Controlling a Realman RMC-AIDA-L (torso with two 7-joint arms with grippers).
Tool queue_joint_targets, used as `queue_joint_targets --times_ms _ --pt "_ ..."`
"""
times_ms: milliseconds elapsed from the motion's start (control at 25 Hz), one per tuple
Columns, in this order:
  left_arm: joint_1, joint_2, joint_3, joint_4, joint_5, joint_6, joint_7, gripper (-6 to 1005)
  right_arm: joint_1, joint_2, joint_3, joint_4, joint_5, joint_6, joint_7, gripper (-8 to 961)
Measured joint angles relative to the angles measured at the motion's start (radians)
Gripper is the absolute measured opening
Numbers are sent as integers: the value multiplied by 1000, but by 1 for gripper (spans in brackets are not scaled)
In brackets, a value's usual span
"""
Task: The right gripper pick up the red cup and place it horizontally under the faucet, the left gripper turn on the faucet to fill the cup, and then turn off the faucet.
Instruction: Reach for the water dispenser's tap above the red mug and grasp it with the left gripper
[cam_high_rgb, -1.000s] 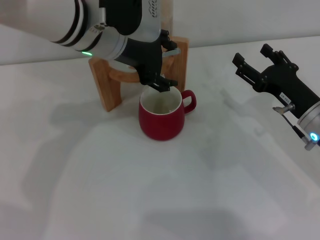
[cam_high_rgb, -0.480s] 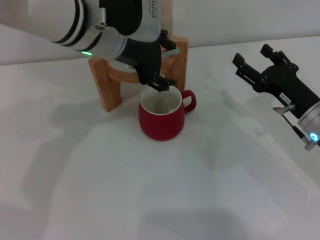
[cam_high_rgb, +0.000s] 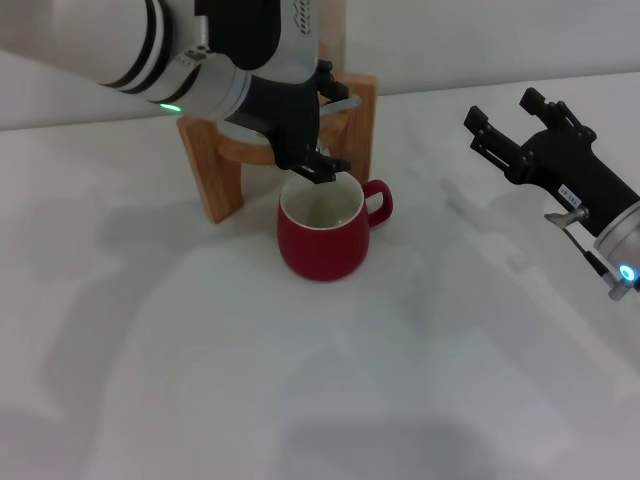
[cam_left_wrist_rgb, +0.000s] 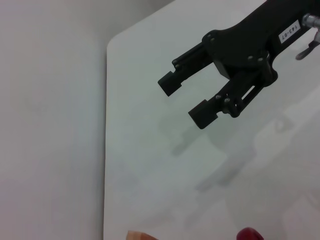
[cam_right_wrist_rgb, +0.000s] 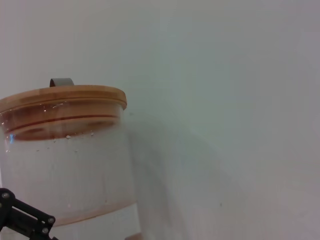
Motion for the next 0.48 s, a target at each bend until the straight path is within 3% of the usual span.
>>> queue_joint_targets --times_ms 480 --pt "1 1 3 -3 3 -5 0 828 2 0 0 0 0 1 0 872"
